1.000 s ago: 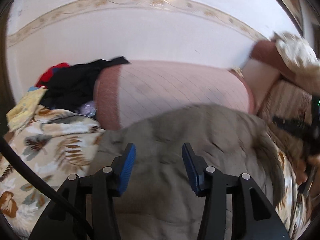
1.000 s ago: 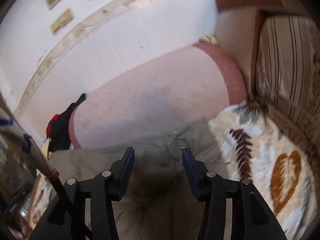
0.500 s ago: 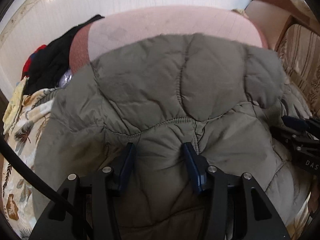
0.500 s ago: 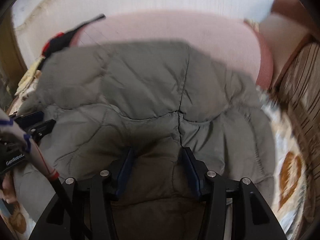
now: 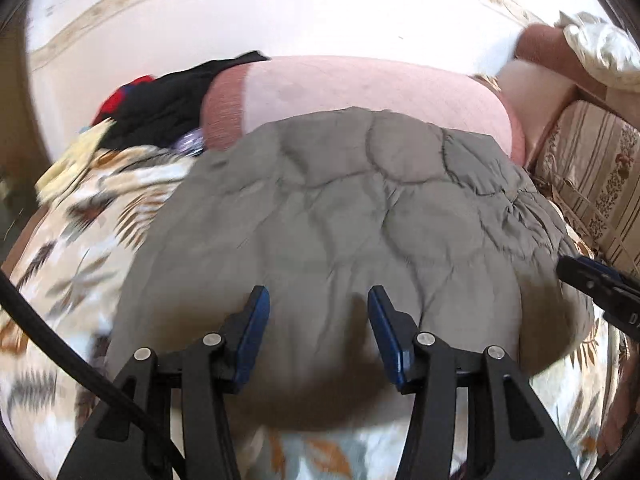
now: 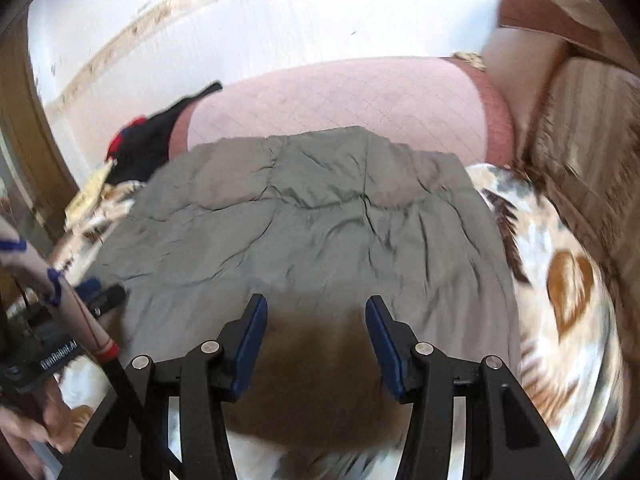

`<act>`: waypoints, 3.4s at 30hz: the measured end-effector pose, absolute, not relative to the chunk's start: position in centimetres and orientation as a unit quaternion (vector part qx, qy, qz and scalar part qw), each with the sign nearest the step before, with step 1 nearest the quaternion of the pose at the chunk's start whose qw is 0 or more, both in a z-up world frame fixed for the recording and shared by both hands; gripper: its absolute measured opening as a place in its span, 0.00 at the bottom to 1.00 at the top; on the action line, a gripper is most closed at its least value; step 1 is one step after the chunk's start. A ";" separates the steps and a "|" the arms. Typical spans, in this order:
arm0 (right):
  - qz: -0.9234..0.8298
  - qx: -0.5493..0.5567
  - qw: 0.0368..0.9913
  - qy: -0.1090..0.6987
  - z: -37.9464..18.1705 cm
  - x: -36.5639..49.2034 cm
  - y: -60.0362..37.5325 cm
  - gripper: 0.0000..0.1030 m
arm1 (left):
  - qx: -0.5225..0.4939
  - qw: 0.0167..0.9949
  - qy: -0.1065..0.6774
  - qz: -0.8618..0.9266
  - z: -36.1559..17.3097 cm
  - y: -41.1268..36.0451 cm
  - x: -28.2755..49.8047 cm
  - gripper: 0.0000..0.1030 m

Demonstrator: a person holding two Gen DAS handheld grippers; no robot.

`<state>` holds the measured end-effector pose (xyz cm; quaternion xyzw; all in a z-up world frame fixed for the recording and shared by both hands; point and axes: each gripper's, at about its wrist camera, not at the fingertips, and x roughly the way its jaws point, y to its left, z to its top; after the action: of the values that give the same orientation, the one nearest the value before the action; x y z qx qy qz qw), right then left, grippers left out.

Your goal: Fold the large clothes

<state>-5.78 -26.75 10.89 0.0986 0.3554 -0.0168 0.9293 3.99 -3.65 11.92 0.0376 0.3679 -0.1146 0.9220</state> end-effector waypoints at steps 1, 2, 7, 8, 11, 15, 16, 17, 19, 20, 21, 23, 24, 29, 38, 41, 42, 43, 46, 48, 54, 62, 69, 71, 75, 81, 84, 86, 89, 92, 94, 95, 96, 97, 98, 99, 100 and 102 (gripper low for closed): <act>-0.019 0.108 0.931 0.349 10.7 -7.1 -26.5 0.54 | 0.025 0.925 0.365 -0.105 11.8 -2.6 2.9 0.50; -0.022 0.112 0.931 0.346 10.6 -7.6 -26.3 0.54 | 0.020 0.927 0.361 -0.095 11.8 -2.0 2.5 0.50; -0.053 0.123 0.934 0.332 10.0 -8.6 -25.8 0.54 | -0.008 0.938 0.343 -0.052 11.4 0.9 1.9 0.50; -0.057 0.122 0.935 0.329 9.8 -8.3 -25.9 0.54 | -0.010 0.938 0.342 -0.050 11.4 1.1 2.1 0.50; -0.074 0.106 0.935 0.330 9.0 -7.6 -25.8 0.53 | -0.005 0.940 0.339 -0.037 10.3 1.7 2.9 0.50; -0.074 0.108 0.922 0.363 6.6 -5.4 -26.7 0.53 | -0.016 0.930 0.365 -0.044 8.4 2.7 4.3 0.50; -0.073 0.111 0.921 0.366 6.2 -5.4 -26.8 0.53 | -0.012 0.930 0.365 -0.044 8.2 2.7 4.5 0.50; -0.071 0.110 0.921 0.368 5.8 -5.1 -26.9 0.53 | -0.008 0.930 0.365 -0.043 8.0 2.6 4.5 0.50; -0.071 0.103 0.921 0.369 5.4 -5.0 -26.8 0.53 | -0.001 0.930 0.365 -0.040 7.7 2.3 4.9 0.50; -0.072 0.101 0.920 0.371 5.2 -5.0 -26.6 0.53 | -0.001 0.930 0.366 -0.038 7.5 2.2 5.1 0.50; -0.072 0.102 0.920 0.373 5.0 -4.9 -26.6 0.53 | 0.000 0.929 0.367 -0.037 7.3 2.1 5.1 0.50; -0.071 0.102 0.919 0.375 4.7 -4.8 -26.7 0.53 | 0.005 0.929 0.368 -0.035 6.9 2.0 5.3 0.50; -0.069 0.103 0.918 0.377 4.5 -4.7 -26.7 0.53 | 0.006 0.929 0.369 -0.035 6.8 2.0 5.4 0.50; -0.067 0.106 0.916 0.381 4.1 -4.4 -26.9 0.53 | 0.006 0.928 0.371 -0.035 6.6 1.8 5.7 0.50; -0.061 0.106 0.915 0.384 3.9 -4.4 -27.1 0.54 | 0.009 0.927 0.373 -0.034 6.6 1.7 5.8 0.50; -0.057 0.111 0.915 0.383 4.1 -4.6 -27.3 0.54 | 0.008 0.927 0.373 -0.035 6.5 1.8 5.9 0.50; -0.056 0.113 0.915 0.383 4.1 -4.7 -27.3 0.54 | 0.008 0.927 0.373 -0.035 6.5 1.8 5.9 0.50; -0.054 0.116 0.915 0.383 4.2 -4.7 -27.4 0.54 | 0.008 0.927 0.373 -0.035 6.5 1.8 5.9 0.50; -0.049 0.123 0.915 0.381 4.6 -5.0 -27.6 0.54 | 0.008 0.927 0.373 -0.035 6.5 1.8 5.9 0.50; -0.045 0.124 0.917 0.377 5.0 -5.3 -27.7 0.54 | 0.009 0.927 0.373 -0.034 6.5 1.8 5.9 0.51; -0.064 0.132 0.932 0.331 7.4 -6.7 -29.2 0.54 | 0.007 0.927 0.374 -0.034 6.5 1.8 5.9 0.51; -0.079 0.202 0.901 0.375 4.7 -5.9 -32.7 0.54 | 0.009 0.927 0.373 -0.035 6.5 1.9 5.9 0.51; -0.078 0.201 0.909 0.357 6.0 -6.4 -32.8 0.54 | 0.004 0.928 0.372 -0.035 6.7 2.1 5.8 0.52; -0.082 0.204 0.912 0.346 6.5 -6.8 -33.1 0.54 | -0.001 0.928 0.370 -0.036 6.9 2.2 5.6 0.52; -0.093 0.217 0.909 0.343 6.5 -7.2 -34.1 0.54 | -0.006 0.929 0.369 -0.038 7.2 2.4 5.5 0.52; -0.090 0.225 0.908 0.342 6.5 -7.3 -34.4 0.54 | -0.001 0.929 0.368 -0.036 7.4 2.2 5.5 0.52; -0.090 0.224 0.908 0.342 6.5 -7.4 -34.4 0.54 | -0.002 0.929 0.368 -0.037 7.4 2.2 5.4 0.52; -0.087 0.225 0.906 0.347 6.3 -7.3 -34.4 0.54 | -0.001 0.929 0.368 -0.036 7.4 2.2 5.5 0.53; -0.085 0.222 0.907 0.348 6.3 -7.3 -34.3 0.54 | -0.002 0.929 0.368 -0.037 7.4 2.3 5.5 0.53; -0.089 0.220 0.910 0.341 6.7 -7.5 -34.4 0.54 | -0.006 0.929 0.368 -0.040 7.4 2.4 5.4 0.54; -0.089 0.223 0.909 0.341 6.7 -7.6 -34.6 0.54 | -0.011 0.929 0.368 -0.043 7.5 2.5 5.3 0.56; -0.088 0.224 0.907 0.344 6.5 -7.5 -34.6 0.54 | -0.012 0.929 0.368 -0.044 7.5 2.5 5.3 0.56; -0.086 0.225 0.905 0.350 6.3 -7.4 -34.6 0.54 | -0.011 0.929 0.368 -0.044 7.5 2.5 5.2 0.56; -0.083 0.225 0.903 0.356 6.1 -7.3 -34.6 0.54 | -0.011 0.928 0.369 -0.045 7.5 2.5 5.1 0.56; -0.081 0.225 0.903 0.358 6.0 -7.3 -34.5 0.54 | -0.011 0.929 0.368 -0.044 7.6 2.6 5.2 0.56; -0.080 0.224 0.903 0.358 6.1 -7.3 -34.4 0.54 | -0.013 0.928 0.369 -0.045 7.7 2.7 5.1 0.56; -0.081 0.222 0.905 0.354 6.3 -7.4 -34.4 0.54 | -0.017 0.928 0.369 -0.047 7.8 2.8 5.0 0.56; -0.083 0.223 0.907 0.347 6.6 -7.7 -34.5 0.54 | -0.028 0.927 0.371 -0.051 8.2 3.4 5.0 0.56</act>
<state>-7.74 -34.52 6.62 0.2230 0.3473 -0.0834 0.9070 5.00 3.37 8.18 -0.0277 0.3707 -0.0513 0.9269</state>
